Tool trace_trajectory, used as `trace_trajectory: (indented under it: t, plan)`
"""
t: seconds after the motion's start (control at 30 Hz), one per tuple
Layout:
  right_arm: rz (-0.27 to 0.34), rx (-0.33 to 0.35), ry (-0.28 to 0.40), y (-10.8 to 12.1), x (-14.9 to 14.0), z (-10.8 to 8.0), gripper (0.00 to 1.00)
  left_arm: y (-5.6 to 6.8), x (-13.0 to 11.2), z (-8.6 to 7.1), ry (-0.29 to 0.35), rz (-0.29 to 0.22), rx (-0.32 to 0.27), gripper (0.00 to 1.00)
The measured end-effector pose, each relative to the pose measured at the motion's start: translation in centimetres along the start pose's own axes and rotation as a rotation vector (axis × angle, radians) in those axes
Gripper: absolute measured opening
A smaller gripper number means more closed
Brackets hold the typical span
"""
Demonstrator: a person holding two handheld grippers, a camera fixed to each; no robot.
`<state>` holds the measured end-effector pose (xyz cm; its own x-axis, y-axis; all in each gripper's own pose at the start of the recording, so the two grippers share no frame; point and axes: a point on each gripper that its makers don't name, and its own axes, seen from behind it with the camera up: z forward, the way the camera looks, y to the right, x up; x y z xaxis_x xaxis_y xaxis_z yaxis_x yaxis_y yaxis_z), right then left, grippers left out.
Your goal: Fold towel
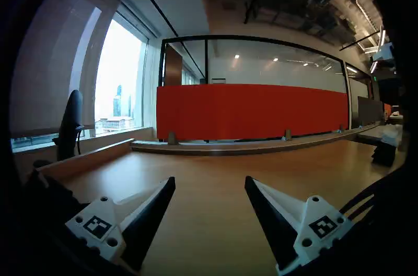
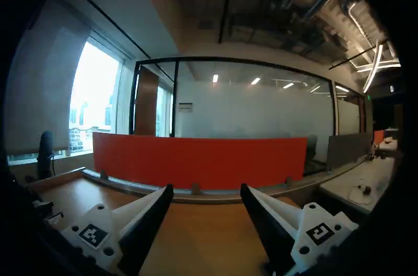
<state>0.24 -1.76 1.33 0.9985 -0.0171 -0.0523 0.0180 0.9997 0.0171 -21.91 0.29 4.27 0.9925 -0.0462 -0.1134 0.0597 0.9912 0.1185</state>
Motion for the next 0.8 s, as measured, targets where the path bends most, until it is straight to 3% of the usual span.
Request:
trace_trajectory:
  t: [0.4,0.8]
  plan:
    - [0.0,-0.002,0.009,1.1,-2.2,0.3,0.99,0.2,-0.5,0.2,0.002,-0.001,0.0,0.99]
    - [-0.009,-0.018,0.015,1.6,-8.4,0.5,0.99,0.2,-0.8,0.3,0.003,-0.001,0.001,0.99]
